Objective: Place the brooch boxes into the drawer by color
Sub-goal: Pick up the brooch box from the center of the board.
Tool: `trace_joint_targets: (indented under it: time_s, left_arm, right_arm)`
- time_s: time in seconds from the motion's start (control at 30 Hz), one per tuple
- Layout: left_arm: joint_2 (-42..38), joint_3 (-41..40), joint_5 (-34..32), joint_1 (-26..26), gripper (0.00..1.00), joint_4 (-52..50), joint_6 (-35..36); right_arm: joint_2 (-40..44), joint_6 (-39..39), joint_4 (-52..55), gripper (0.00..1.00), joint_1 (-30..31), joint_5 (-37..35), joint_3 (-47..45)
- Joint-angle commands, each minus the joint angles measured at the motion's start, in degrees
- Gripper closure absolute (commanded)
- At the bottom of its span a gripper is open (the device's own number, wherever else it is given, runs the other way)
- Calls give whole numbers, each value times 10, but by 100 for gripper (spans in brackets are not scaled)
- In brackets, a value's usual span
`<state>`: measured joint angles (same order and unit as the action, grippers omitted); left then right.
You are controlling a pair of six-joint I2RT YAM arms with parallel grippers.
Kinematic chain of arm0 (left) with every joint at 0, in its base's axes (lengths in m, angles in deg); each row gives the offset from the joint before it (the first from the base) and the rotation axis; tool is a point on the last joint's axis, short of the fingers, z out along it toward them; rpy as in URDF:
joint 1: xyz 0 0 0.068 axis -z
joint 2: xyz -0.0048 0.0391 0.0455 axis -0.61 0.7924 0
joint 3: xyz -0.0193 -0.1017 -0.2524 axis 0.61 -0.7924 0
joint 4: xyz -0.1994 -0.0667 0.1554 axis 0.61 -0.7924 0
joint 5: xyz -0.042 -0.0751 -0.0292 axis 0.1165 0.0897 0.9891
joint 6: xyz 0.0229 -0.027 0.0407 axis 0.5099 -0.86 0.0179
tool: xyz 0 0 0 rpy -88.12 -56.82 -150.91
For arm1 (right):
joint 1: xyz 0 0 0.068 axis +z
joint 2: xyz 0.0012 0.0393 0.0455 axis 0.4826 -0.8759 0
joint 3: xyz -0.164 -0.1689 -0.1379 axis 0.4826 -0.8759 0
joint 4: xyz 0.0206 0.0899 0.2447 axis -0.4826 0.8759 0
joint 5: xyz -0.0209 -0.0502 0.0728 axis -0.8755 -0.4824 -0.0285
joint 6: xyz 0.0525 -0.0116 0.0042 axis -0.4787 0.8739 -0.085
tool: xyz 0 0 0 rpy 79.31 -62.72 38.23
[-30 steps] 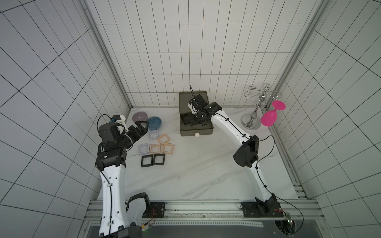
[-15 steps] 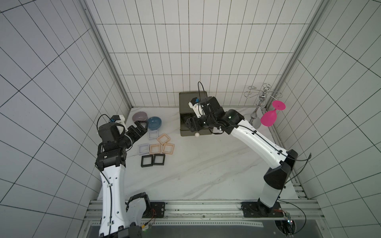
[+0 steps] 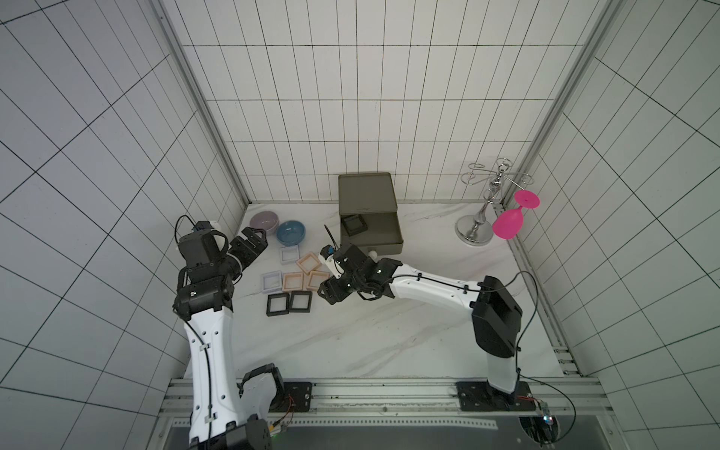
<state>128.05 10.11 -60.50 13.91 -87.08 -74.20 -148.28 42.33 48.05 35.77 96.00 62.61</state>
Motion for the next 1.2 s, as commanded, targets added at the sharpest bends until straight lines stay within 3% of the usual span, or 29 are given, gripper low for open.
trace_joint_targets:
  time_s: [0.0,0.27,0.67,1.0,1.17]
  left_arm:
    - [1,26,-19,-15,1,-9,-11]
    - [-6,34,11,-22,1,14,-48]
    - [-19,4,61,-23,1,44,-58]
    - [-23,10,62,-22,2,40,-54]
    - [-28,5,62,-22,2,39,-52]
  right_arm:
    - [-53,-23,0,30,1,15,85]
    - [-186,-8,103,36,0,28,246]
    - [-215,-29,115,42,5,52,259]
    - [-286,-29,181,43,5,86,358]
    - [-295,-35,187,44,5,80,365]
